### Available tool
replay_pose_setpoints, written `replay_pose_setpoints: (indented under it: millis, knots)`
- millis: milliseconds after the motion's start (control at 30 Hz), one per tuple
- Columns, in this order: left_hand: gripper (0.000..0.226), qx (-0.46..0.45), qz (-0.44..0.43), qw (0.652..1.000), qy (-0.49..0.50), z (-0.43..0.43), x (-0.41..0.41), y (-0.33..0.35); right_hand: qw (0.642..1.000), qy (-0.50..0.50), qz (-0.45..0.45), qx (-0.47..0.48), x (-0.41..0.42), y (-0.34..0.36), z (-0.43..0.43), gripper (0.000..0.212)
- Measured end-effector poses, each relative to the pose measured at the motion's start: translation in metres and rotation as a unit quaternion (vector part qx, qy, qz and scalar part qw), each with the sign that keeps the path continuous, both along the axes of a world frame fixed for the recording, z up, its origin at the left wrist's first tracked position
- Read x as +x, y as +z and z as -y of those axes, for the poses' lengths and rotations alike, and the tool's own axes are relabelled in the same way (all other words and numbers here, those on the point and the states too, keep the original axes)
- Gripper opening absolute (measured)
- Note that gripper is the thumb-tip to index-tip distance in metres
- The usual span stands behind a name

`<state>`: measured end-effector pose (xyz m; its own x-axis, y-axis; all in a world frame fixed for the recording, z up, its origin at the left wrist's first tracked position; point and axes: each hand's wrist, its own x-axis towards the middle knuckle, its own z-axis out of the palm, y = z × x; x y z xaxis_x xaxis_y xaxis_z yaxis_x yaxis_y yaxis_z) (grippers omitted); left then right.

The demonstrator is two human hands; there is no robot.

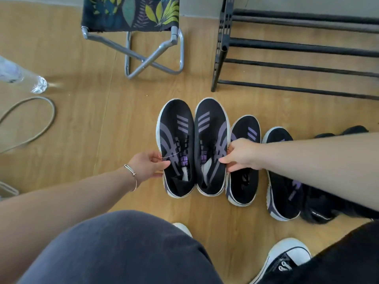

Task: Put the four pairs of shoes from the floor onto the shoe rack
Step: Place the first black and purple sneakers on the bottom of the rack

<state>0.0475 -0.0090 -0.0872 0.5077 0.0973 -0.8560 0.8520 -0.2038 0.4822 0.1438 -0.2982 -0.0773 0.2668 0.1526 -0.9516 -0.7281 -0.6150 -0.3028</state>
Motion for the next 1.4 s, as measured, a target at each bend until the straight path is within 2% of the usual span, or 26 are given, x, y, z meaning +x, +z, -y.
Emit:
replay_pose_setpoints:
  millis: [67,200,433,667,767,833,933,1133,1300,1400]
  knots:
    - [0.029,-0.01,-0.003,1.0,-0.016,0.013,0.014,0.007,1.0,-0.005,0.001,0.006,0.009,0.004,0.018,0.031]
    - [0.022,-0.013,0.0,0.998,-0.065,0.047,0.043,0.023,1.0,-0.014,0.023,0.002,0.02,0.02,0.055,0.015]
    - [0.02,0.011,0.003,0.992,-0.128,0.095,0.077,0.033,0.996,-0.072,0.044,0.027,0.013,0.029,0.11,0.008]
    - [0.024,0.006,0.021,0.991,-0.131,0.141,0.081,0.021,0.989,-0.102,0.107,0.028,0.009,0.019,0.163,0.021]
    - [0.022,0.022,0.045,0.99,-0.135,0.159,0.099,0.018,0.981,-0.131,0.144,0.017,0.016,0.012,0.177,0.019]
    - [0.025,0.031,0.065,0.989,-0.128,0.171,0.116,0.018,0.976,-0.14,0.169,0.007,0.028,0.009,0.184,0.016]
    - [0.03,0.044,0.08,0.989,-0.115,0.186,0.14,0.018,0.969,-0.142,0.204,-0.01,0.055,0.007,0.191,0.025]
    - [0.02,0.079,0.095,0.985,-0.12,0.196,0.187,0.016,0.959,-0.132,0.251,-0.019,0.108,0.005,0.192,0.034]
    - [0.023,0.092,0.067,0.988,-0.101,0.205,0.199,0.01,0.961,-0.124,0.246,-0.014,0.117,-0.001,0.19,0.034]
    - [0.029,0.079,0.05,0.993,-0.072,0.211,0.192,0.008,0.962,-0.147,0.231,0.02,0.106,-0.001,0.191,0.038]
